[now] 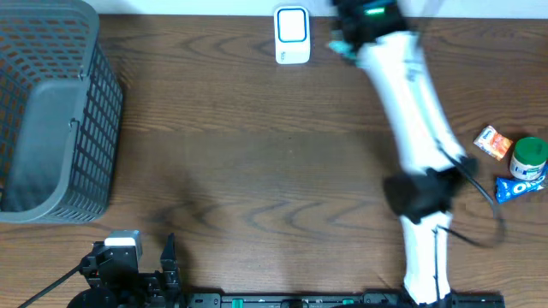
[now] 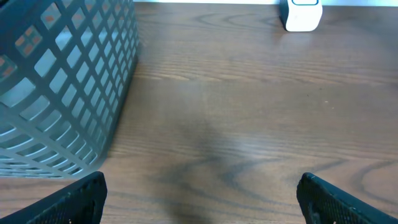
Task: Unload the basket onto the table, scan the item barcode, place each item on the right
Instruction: 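Carry the pack to the right table edge and release it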
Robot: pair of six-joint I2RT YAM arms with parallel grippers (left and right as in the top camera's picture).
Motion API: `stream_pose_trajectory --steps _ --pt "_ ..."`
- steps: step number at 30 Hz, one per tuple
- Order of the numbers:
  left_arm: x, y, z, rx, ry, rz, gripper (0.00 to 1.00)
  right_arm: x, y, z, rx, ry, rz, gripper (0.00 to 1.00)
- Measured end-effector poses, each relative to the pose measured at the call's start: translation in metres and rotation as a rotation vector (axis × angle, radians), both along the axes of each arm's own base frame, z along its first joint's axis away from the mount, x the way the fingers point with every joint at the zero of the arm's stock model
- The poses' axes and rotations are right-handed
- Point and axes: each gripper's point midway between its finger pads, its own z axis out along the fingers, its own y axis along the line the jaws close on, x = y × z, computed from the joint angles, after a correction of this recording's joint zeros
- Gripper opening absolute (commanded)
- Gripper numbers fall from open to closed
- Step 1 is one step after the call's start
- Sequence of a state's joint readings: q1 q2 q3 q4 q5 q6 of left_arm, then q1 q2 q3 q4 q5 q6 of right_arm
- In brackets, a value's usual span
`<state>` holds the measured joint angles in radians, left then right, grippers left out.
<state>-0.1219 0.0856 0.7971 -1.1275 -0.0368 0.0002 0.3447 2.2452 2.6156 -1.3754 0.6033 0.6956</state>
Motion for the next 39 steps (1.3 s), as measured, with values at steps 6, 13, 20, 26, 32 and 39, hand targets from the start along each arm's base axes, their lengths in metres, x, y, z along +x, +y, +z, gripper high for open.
stream_pose_trajectory --steps 6,13,20,26,32,39 --pt "0.000 0.000 0.000 0.000 -0.001 0.000 0.98 -0.047 -0.176 0.042 -0.031 -0.024 -0.405 0.01" --pt "0.000 0.000 0.000 0.000 -0.001 0.000 0.98 -0.041 -0.306 -0.111 0.097 0.207 -0.659 0.01" --pt "0.000 0.000 0.000 0.000 -0.001 0.000 0.98 -0.052 -0.355 -0.197 0.152 0.278 -0.757 0.49" --pt "0.000 0.000 0.000 0.000 -0.001 0.000 0.98 -0.081 -0.390 -0.200 0.179 0.294 -0.847 0.99" --pt "0.000 0.000 0.000 0.000 -0.001 0.000 0.98 -0.077 -0.378 -0.150 0.252 0.221 -0.809 0.99" --pt "0.000 0.000 0.000 0.000 0.000 0.000 0.98 -0.077 -0.293 0.046 0.320 -0.150 -0.483 0.99"
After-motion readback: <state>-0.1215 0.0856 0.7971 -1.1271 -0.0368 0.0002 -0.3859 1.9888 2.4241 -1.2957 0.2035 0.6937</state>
